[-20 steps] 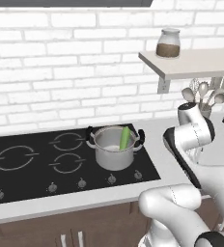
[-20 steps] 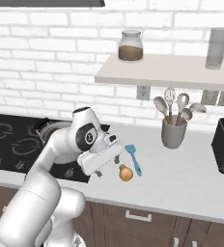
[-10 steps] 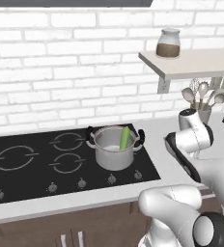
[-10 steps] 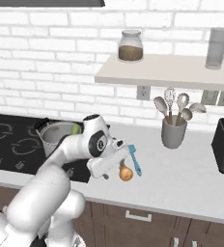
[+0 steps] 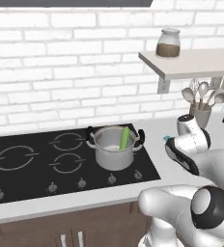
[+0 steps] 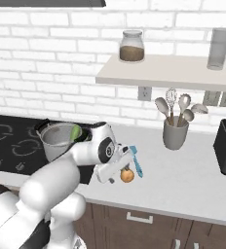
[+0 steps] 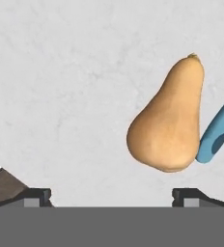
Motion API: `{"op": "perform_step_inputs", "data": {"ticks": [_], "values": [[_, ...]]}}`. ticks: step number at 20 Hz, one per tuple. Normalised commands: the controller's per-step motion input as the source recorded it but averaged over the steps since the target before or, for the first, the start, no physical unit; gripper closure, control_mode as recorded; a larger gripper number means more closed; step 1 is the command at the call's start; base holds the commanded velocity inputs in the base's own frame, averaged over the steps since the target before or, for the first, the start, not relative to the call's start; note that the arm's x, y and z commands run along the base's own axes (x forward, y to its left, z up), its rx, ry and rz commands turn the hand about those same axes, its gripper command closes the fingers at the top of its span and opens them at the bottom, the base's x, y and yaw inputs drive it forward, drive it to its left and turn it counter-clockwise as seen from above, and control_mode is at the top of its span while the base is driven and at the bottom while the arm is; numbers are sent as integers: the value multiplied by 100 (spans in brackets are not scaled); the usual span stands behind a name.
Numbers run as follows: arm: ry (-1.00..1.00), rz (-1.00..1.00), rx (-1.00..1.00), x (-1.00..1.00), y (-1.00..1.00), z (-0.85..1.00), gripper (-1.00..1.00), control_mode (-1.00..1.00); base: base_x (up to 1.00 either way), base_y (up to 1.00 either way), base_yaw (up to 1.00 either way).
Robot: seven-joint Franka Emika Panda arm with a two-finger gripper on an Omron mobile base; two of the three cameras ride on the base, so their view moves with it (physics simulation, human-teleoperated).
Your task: Put the corn and squash in the pot. Retrieve the spatula and lightly stir the vegetables in the pot.
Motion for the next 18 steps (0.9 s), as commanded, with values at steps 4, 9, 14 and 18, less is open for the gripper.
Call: {"op": "perform_step_inputs", "data": {"ticks": [4, 9, 14, 18], "values": [[0, 0, 0, 28, -12, -24, -100, -100, 0, 0, 0], [0, 0, 0, 28, -9, -28, -100, -100, 0, 0, 0], [0, 0, 0, 29, -7, -21, -100, -100, 0, 0, 0], [0, 0, 0, 28, -4, -21, -100, -100, 0, 0, 0]]}}
